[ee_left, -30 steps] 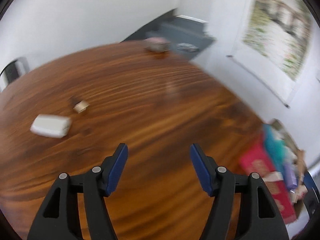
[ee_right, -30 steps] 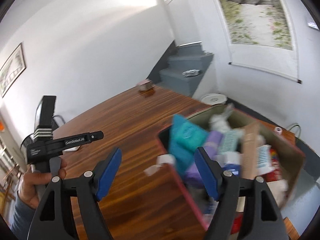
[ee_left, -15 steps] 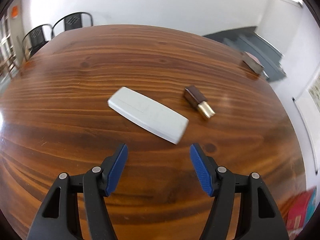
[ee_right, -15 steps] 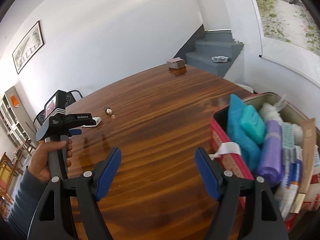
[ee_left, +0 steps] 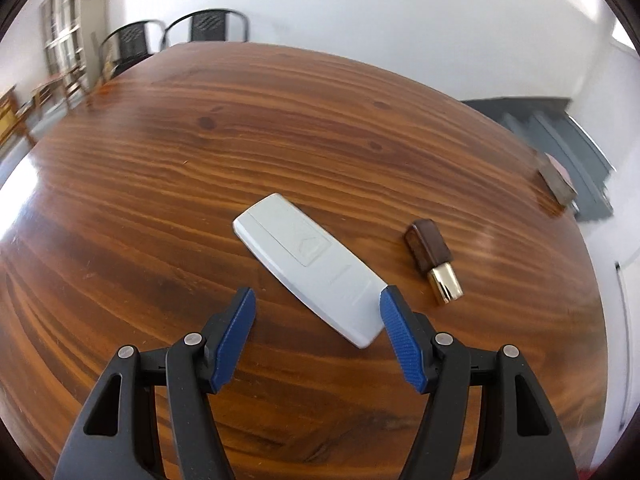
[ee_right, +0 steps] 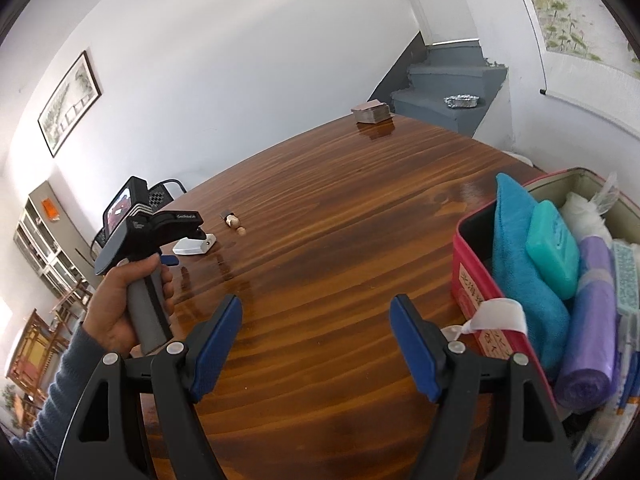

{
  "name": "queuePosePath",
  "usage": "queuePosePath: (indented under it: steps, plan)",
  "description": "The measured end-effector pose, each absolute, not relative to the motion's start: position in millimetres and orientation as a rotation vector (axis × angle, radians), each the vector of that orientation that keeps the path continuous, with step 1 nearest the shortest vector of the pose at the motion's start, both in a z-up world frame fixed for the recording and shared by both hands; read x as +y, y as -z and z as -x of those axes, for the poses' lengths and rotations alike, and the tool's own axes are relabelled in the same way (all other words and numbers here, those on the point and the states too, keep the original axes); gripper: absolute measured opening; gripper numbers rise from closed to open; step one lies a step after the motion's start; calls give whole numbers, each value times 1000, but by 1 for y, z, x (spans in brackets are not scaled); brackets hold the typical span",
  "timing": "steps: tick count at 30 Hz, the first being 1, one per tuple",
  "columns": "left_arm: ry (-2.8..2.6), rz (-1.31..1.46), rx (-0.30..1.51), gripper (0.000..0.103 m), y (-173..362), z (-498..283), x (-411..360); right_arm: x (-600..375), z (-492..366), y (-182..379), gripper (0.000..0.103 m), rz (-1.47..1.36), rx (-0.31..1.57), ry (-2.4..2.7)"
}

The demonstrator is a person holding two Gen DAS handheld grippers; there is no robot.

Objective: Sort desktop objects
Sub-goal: 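Grasp the white rectangular case with the left gripper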

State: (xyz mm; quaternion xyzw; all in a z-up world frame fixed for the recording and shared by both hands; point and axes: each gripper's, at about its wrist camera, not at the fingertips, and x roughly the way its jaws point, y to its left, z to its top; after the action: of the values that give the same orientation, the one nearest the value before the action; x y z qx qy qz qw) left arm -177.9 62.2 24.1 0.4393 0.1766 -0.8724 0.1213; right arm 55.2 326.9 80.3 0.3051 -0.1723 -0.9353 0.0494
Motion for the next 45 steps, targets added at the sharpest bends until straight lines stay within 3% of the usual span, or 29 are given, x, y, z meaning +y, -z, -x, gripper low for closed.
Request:
queuePosePath:
  steps: [4, 10, 20, 40, 42, 44, 45]
  plan:
    - [2492, -1259, 604, 68, -22, 182, 60, 329, -53, -75, 79, -932, -546, 2821]
    - [2438, -1219, 554, 69, -21, 196, 66, 331, -55, -70, 79, -940, -572, 2802]
    - [2471, -1223, 320, 73, -14, 210, 73, 331, -54, -68, 79, -968, -584, 2805]
    - [2677, -1369, 165, 74, -15, 186, 35, 278, -42, -77, 80, -999, -424, 2789]
    - [2712, -1353, 116, 69, -14, 185, 40, 271, -38, -79, 80, -1002, -384, 2794]
    - [2758, -1333, 86, 45, -16, 183, 43, 265, -35, -79, 80, -1008, -345, 2801]
    - [2769, -1338, 80, 42, -17, 183, 44, 262, -31, -79, 80, -1012, -328, 2802]
